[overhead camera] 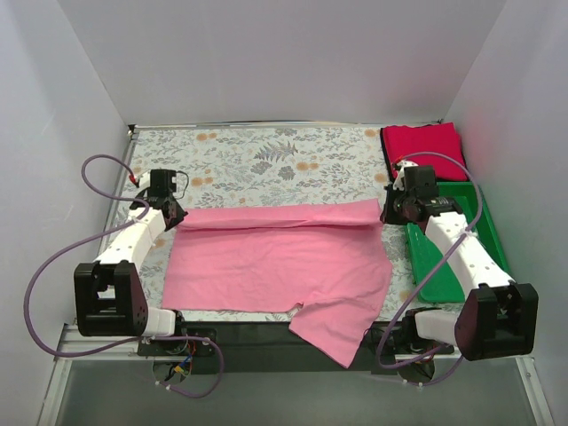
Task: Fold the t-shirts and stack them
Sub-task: Fold the tshirt
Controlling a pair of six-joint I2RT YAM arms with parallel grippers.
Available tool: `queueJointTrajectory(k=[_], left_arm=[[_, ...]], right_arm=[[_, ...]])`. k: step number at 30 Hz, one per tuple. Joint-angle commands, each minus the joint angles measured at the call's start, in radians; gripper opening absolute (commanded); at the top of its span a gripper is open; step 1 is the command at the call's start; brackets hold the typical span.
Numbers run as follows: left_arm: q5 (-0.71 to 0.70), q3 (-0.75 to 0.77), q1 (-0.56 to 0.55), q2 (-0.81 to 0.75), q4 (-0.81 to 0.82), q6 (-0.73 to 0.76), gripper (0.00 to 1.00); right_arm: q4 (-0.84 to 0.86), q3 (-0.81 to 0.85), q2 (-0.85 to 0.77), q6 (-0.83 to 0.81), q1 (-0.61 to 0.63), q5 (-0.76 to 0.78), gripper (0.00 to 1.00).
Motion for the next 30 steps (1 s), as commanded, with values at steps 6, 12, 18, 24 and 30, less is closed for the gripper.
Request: queueJointTrajectory(k=[6, 12, 18, 24, 30], left_arm=[[0.008, -0.14, 0.006, -0.03, 0.081, -0.075, 0.0], [0.017, -0.162, 0.006, -0.028, 0.084, -0.092, 0.05], [-0.026, -0.143, 0.006, -0.137, 0.081, -0.084, 0.61], [-0.011, -0.088, 0.007, -0.037, 0.118, -0.055, 0.77], [0.012, -0.045, 0.006, 0.121, 0.193, -0.021, 0.68]], right_arm=[[-0.011, -0.143, -0.018, 0.093, 0.004, -0.06, 0.01], [-0.016, -0.178, 0.003, 0.13, 0.004, -0.09, 0.15], [-0.013, -0.105, -0.02, 0.073, 0.003, -0.06, 0.39], [0.018, 0.021, 0.112, 0.05, -0.002, -0.025, 0.38], [0.104, 0.098, 0.242, 0.079, -0.011, -0.031, 0.36]])
